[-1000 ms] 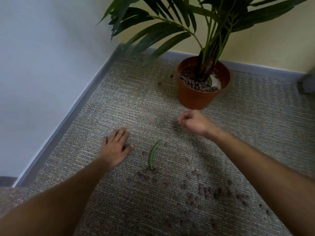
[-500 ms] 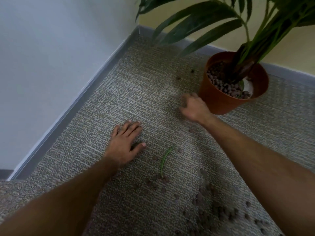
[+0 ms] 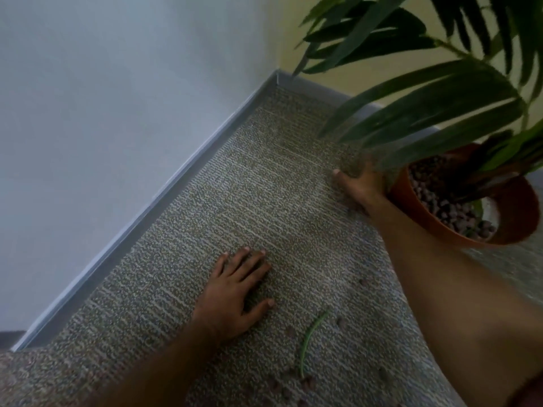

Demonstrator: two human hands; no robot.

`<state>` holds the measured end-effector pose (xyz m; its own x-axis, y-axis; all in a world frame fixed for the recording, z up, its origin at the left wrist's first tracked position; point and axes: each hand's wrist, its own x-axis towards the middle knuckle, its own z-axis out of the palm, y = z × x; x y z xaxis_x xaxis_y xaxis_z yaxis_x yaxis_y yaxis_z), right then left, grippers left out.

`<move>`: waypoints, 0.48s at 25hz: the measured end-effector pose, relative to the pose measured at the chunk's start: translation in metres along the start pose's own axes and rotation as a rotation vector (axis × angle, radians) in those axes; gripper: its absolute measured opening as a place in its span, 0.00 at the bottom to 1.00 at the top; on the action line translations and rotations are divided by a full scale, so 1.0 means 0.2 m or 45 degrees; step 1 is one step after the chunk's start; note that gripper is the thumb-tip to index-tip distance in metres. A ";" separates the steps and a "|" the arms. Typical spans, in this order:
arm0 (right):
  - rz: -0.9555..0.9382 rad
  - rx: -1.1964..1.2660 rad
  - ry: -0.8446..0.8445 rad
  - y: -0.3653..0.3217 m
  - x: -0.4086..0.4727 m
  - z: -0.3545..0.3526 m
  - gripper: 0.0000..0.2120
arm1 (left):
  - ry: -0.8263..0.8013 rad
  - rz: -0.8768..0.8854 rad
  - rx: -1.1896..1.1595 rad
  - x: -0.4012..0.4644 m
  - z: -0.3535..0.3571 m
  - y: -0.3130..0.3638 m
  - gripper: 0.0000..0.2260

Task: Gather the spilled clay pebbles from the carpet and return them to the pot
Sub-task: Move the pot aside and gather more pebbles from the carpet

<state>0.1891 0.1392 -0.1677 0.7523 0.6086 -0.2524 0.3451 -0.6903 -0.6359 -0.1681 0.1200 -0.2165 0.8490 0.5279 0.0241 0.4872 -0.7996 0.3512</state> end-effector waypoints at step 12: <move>-0.490 -0.580 0.128 -0.01 0.04 0.08 0.18 | 0.010 -0.013 0.007 -0.01 0.02 0.00 0.29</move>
<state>0.1853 0.1521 -0.1796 0.5672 0.8234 0.0182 0.7920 -0.5393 -0.2861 -0.1690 0.1190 -0.2201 0.8426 0.5379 0.0278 0.4967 -0.7959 0.3462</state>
